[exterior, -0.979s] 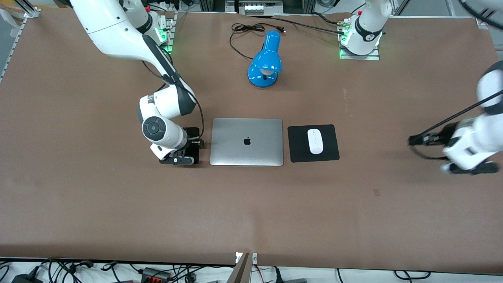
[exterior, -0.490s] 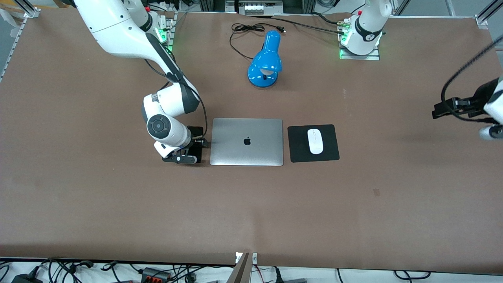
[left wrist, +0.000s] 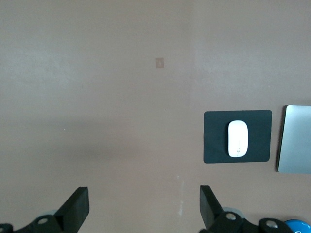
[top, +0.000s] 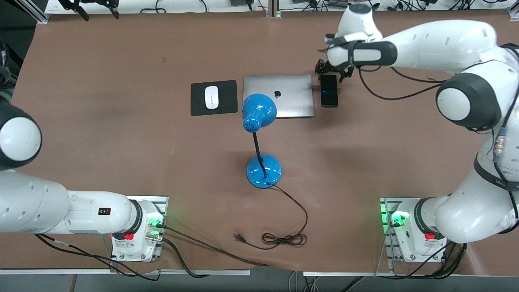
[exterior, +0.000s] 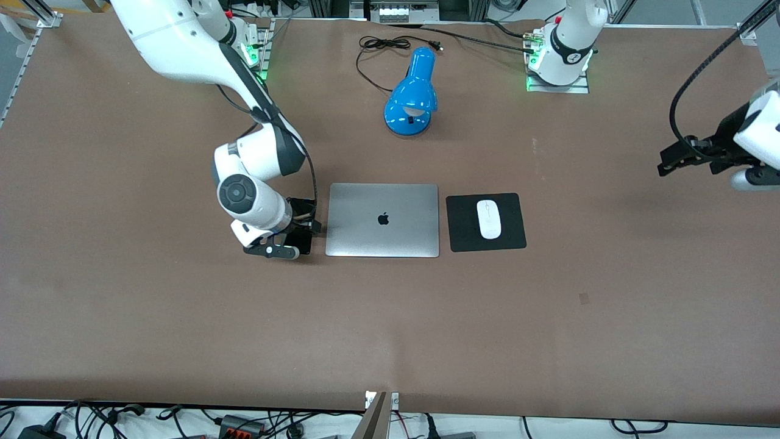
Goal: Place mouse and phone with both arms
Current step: 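Release the mouse and withdraw the left gripper while the right carries the phone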
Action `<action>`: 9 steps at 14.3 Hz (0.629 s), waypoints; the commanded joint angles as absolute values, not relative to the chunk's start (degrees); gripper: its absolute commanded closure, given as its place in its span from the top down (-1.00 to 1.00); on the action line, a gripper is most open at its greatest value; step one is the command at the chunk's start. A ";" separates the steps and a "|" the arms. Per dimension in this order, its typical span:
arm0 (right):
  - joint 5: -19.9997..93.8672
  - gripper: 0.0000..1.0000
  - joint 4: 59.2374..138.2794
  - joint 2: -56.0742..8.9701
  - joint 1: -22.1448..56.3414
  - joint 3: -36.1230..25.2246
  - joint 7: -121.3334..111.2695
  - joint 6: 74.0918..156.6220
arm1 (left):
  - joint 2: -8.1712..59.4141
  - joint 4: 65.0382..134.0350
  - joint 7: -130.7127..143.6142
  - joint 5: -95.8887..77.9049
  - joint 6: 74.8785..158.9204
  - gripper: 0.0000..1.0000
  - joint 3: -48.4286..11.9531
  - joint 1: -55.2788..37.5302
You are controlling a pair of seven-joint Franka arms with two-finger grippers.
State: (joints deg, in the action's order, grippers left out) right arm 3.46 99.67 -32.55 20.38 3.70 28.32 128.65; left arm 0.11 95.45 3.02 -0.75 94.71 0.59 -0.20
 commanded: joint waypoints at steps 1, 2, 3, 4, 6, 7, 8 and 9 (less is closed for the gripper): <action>3.34 1.00 90.92 -30.06 18.03 3.60 27.52 116.59 | -2.29 98.44 2.20 -0.27 96.24 1.00 -2.71 2.97; 3.34 1.00 87.31 -29.97 17.06 3.60 26.12 113.15 | -2.20 98.35 2.28 -0.18 96.15 1.00 -2.81 2.90; 3.25 1.00 83.88 -29.71 15.75 3.60 24.54 109.46 | -2.11 98.18 2.29 -0.18 95.80 1.00 -2.81 2.90; 3.25 1.00 80.80 -29.53 13.99 3.52 23.04 106.12 | -2.02 98.00 2.29 -0.18 94.84 1.00 -2.81 3.16; 3.69 1.00 75.61 -29.18 10.56 3.60 21.19 100.23 | -1.41 97.47 2.29 -0.26 94.04 1.00 -2.81 3.08; 3.69 1.00 73.32 -29.09 9.42 3.60 20.57 98.11 | -0.88 96.86 2.72 -0.26 93.43 1.00 -2.90 2.90; 3.52 1.00 71.56 -28.83 8.36 3.34 19.35 95.39 | -0.79 96.42 2.72 -0.26 92.73 1.00 -2.90 2.90; 3.43 1.00 70.76 -27.78 7.31 3.25 17.86 93.27 | -0.62 95.98 2.81 -0.26 92.64 1.00 -2.90 2.90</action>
